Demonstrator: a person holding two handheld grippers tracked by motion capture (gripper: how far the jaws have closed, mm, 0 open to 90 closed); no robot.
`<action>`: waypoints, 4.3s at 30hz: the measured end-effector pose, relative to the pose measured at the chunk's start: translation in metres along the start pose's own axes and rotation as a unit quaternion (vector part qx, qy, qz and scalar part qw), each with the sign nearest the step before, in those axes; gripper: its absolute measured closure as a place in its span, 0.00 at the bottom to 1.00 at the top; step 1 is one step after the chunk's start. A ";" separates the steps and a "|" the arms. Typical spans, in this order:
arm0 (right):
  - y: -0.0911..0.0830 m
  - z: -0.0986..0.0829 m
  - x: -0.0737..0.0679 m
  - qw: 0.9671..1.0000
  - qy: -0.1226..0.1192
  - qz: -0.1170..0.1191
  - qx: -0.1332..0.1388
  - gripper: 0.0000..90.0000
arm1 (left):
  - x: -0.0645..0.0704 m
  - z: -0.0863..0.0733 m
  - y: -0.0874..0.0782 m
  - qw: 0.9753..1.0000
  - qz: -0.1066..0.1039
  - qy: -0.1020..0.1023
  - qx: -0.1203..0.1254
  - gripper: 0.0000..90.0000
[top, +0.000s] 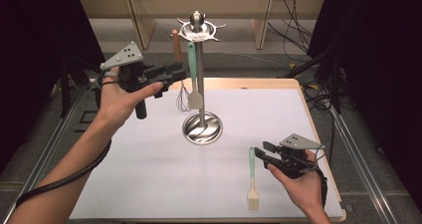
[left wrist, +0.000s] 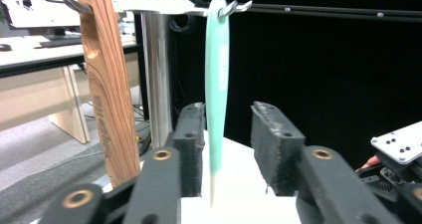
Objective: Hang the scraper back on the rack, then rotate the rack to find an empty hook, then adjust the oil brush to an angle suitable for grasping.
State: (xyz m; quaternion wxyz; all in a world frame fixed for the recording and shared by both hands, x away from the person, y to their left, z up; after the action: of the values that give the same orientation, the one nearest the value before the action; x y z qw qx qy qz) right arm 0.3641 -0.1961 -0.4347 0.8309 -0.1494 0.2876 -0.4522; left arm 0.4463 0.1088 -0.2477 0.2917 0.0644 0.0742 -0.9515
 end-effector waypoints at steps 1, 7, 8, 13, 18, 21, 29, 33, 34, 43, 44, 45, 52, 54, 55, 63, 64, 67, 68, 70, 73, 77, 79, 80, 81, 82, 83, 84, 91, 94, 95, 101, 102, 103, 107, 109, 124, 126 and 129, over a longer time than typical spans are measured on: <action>0.001 0.000 0.003 1.000 -0.009 -0.004 0.001 0.69 | 0.001 0.000 -0.001 1.000 0.002 0.003 0.000 0.78; -0.002 -0.001 0.015 0.999 -0.011 -0.034 -0.010 0.78 | 0.006 0.003 -0.002 1.000 0.014 0.007 0.001 0.90; -0.002 -0.001 0.016 0.999 -0.010 -0.031 -0.009 0.79 | 0.006 0.003 -0.001 1.000 0.016 0.004 0.000 0.91; -0.007 -0.001 0.020 0.999 0.008 -0.038 -0.012 0.85 | 0.006 0.007 0.001 1.000 0.023 -0.005 0.006 0.99; -0.009 -0.003 0.021 0.998 0.022 -0.054 -0.017 0.88 | 0.008 0.010 0.006 1.000 0.021 -0.012 0.014 0.99; -0.009 -0.002 0.022 0.998 0.014 -0.051 -0.015 0.89 | 0.011 0.014 0.008 1.000 0.017 -0.013 0.021 0.99; -0.008 0.000 0.019 0.998 0.020 -0.056 -0.024 0.89 | 0.019 0.027 0.016 0.999 0.012 -0.006 0.034 0.99; -0.006 0.001 0.024 0.999 0.002 -0.050 -0.021 0.89 | 0.018 0.032 0.021 0.999 0.019 -0.003 0.039 0.99; -0.007 -0.001 0.022 0.998 0.021 -0.052 -0.021 0.89 | 0.018 0.033 0.023 0.999 0.021 -0.003 0.041 0.99; -0.008 -0.003 0.025 0.998 0.028 -0.060 -0.024 0.89 | 0.013 0.039 0.033 0.998 0.036 0.002 0.042 0.99; -0.008 -0.002 0.027 0.998 0.017 -0.061 -0.022 0.89 | 0.012 0.040 0.034 0.998 0.037 0.002 0.043 0.99; -0.008 0.000 0.028 0.998 0.002 -0.066 -0.020 0.89 | 0.011 0.041 0.034 0.998 0.039 0.005 0.044 0.99; -0.009 -0.001 0.022 0.997 0.023 -0.065 -0.025 0.88 | 0.005 0.041 0.035 0.998 0.048 0.006 0.040 0.99; -0.008 -0.001 0.022 0.998 0.021 -0.059 -0.020 0.88 | 0.002 0.041 0.033 0.998 0.057 0.010 0.037 0.99; -0.009 -0.001 0.023 0.998 0.018 -0.060 -0.021 0.88 | 0.001 0.040 0.032 0.998 0.058 0.011 0.037 0.99; -0.008 -0.002 0.022 0.998 0.026 -0.057 -0.022 0.88 | -0.008 0.037 0.024 0.997 0.073 0.007 0.038 0.99; -0.007 -0.002 0.022 0.998 0.023 -0.057 -0.021 0.88 | -0.009 0.037 0.023 0.996 0.076 0.005 0.038 0.99; -0.008 -0.002 0.022 0.998 0.026 -0.059 -0.023 0.88 | -0.015 0.036 0.020 0.996 0.085 0.000 0.039 0.99; -0.008 -0.002 0.022 0.998 0.023 -0.059 -0.021 0.88 | -0.017 0.036 0.019 0.995 0.087 -0.002 0.040 0.99; -0.009 -0.002 0.022 0.997 0.025 -0.062 -0.026 0.88 | -0.020 0.035 0.017 0.995 0.093 -0.003 0.039 0.99; -0.008 -0.001 0.022 0.998 0.026 -0.060 -0.022 0.88 | -0.025 0.035 0.015 0.994 0.101 -0.003 0.043 0.99; -0.007 -0.001 0.023 0.998 0.022 -0.059 -0.021 0.88 | -0.030 0.034 0.014 0.993 0.108 -0.003 0.043 0.99; -0.008 -0.002 0.023 0.997 0.029 -0.063 -0.025 0.88 | -0.031 0.034 0.014 0.993 0.108 -0.004 0.042 0.99; -0.007 -0.002 0.024 0.997 0.024 -0.062 -0.024 0.88 | -0.031 0.034 0.013 0.993 0.109 -0.003 0.042 0.99; -0.007 -0.002 0.024 0.997 0.025 -0.063 -0.025 0.88 | -0.031 0.034 0.013 0.993 0.110 -0.002 0.042 0.99; -0.007 -0.002 0.024 0.997 0.025 -0.063 -0.025 0.87 | -0.031 0.033 0.013 0.993 0.109 -0.001 0.043 0.99; -0.007 -0.002 0.024 0.997 0.025 -0.062 -0.026 0.87 | -0.031 0.033 0.012 0.993 0.110 0.001 0.044 0.99; -0.008 -0.001 0.024 0.997 0.026 -0.063 -0.026 0.87 | -0.030 0.032 0.011 0.993 0.108 0.001 0.045 0.98; -0.008 0.000 0.023 0.996 0.042 -0.070 -0.036 0.83 | -0.021 0.024 -0.004 0.993 0.109 0.020 0.045 0.83; -0.009 0.002 0.028 0.996 0.021 -0.081 -0.041 0.81 | -0.013 0.015 -0.015 0.992 0.113 0.033 0.040 0.70; -0.007 0.001 0.026 0.995 0.046 -0.078 -0.046 0.81 | -0.012 0.012 -0.018 0.992 0.115 0.036 0.038 0.66; -0.007 0.000 0.032 0.992 0.032 -0.097 -0.081 0.79 | -0.004 -0.016 -0.038 0.989 0.140 0.047 0.027 0.53; -0.006 0.000 0.033 0.991 0.031 -0.099 -0.081 0.78 | -0.003 -0.021 -0.041 0.989 0.141 0.043 0.025 0.52; -0.004 -0.003 0.029 0.988 0.070 -0.099 -0.093 0.78 | -0.002 -0.026 -0.043 0.988 0.146 0.039 0.023 0.50; -0.006 -0.004 0.031 0.984 0.069 -0.109 -0.121 0.77 | 0.003 -0.046 -0.048 0.989 0.147 0.030 0.011 0.47; -0.007 -0.005 0.030 0.982 0.078 -0.111 -0.129 0.77 | 0.004 -0.052 -0.050 0.989 0.147 0.022 0.010 0.47; 0.002 -0.013 0.028 0.977 0.095 -0.115 -0.151 0.79 | 0.003 -0.072 -0.051 0.987 0.159 0.002 -0.024 0.46; 0.002 -0.014 0.029 0.972 0.107 -0.124 -0.170 0.79 | 0.003 -0.073 -0.051 0.987 0.158 -0.001 -0.026 0.46; 0.006 -0.015 0.033 0.971 0.097 -0.130 -0.178 0.79 | 0.000 -0.072 -0.050 0.987 0.157 0.017 -0.022 0.46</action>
State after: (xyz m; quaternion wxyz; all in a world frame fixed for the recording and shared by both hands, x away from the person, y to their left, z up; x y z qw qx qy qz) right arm 0.3733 -0.2204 -0.4607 0.6932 -0.2866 0.4207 -0.5103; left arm 0.4238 0.1632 -0.3130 0.4377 0.0848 0.0891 -0.8907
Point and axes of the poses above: each handheld gripper's, and its own axes: y roughly forward along the jaws, z roughly out of its top, x roughly to its right, the point moved 6 cm from there along y, roughly forward along the jaws, and after that the axes turned 13 degrees about y, right-handed, at the moved point
